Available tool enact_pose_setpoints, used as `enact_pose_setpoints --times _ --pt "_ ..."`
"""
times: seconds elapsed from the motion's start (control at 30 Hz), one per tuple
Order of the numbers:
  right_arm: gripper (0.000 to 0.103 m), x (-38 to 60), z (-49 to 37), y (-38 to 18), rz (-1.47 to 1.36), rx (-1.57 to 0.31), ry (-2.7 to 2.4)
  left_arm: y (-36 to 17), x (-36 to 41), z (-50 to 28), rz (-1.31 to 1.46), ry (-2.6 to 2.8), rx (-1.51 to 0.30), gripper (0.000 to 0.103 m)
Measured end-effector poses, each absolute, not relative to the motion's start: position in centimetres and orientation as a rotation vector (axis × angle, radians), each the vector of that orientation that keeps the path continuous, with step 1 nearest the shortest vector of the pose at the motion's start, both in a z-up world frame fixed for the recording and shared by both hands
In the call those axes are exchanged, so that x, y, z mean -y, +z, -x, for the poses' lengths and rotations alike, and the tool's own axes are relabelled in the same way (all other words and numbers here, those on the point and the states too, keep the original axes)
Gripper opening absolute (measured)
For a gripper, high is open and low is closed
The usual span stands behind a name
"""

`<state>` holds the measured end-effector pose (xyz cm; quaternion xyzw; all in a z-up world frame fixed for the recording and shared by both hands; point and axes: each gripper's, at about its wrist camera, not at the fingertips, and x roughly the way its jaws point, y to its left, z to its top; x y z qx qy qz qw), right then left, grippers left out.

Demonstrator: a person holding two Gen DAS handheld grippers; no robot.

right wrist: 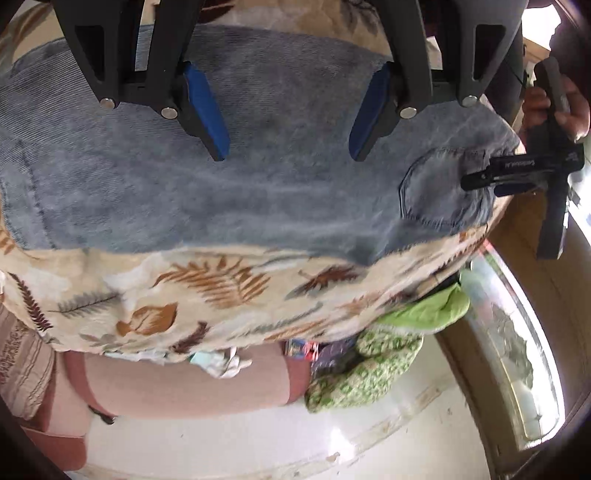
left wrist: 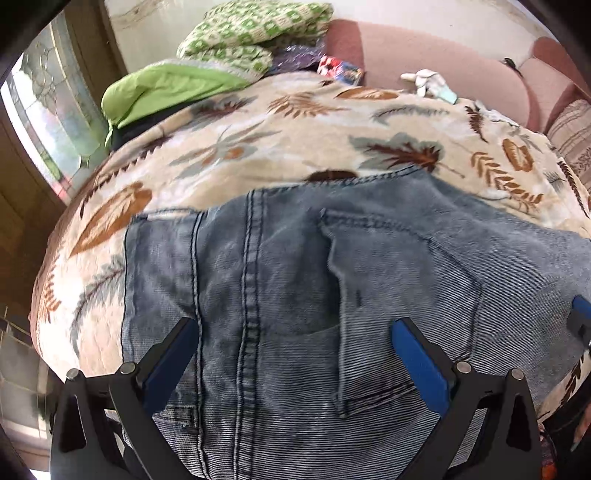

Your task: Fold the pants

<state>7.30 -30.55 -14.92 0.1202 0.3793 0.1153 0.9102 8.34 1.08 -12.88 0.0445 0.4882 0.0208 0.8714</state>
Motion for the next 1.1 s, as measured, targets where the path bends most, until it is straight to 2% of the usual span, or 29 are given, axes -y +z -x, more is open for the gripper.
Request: enact_pose_setpoints --times 0.1,0.4,0.67,0.83,1.1 --pt "0.071 29.2 -7.9 -16.5 -0.195 -0.849 0.220 -13.9 -2.1 -8.6 -0.024 0.032 -1.050 0.103" --pt "0.077 27.5 -7.6 -17.1 -0.044 -0.821 0.200 -15.3 -1.7 -8.3 -0.067 0.001 -1.006 0.103" --pt "0.077 29.8 -7.0 -15.0 -0.186 -0.761 0.261 -14.0 -1.3 -8.8 -0.081 0.011 -1.069 0.103" --pt "0.077 33.6 -6.2 -12.1 -0.197 -0.681 0.191 -10.7 1.4 -7.8 -0.112 -0.028 -0.951 0.103" --pt "0.077 43.2 -7.7 -14.1 -0.447 -0.857 0.034 -12.3 7.1 -8.8 -0.093 -0.181 -1.041 0.103"
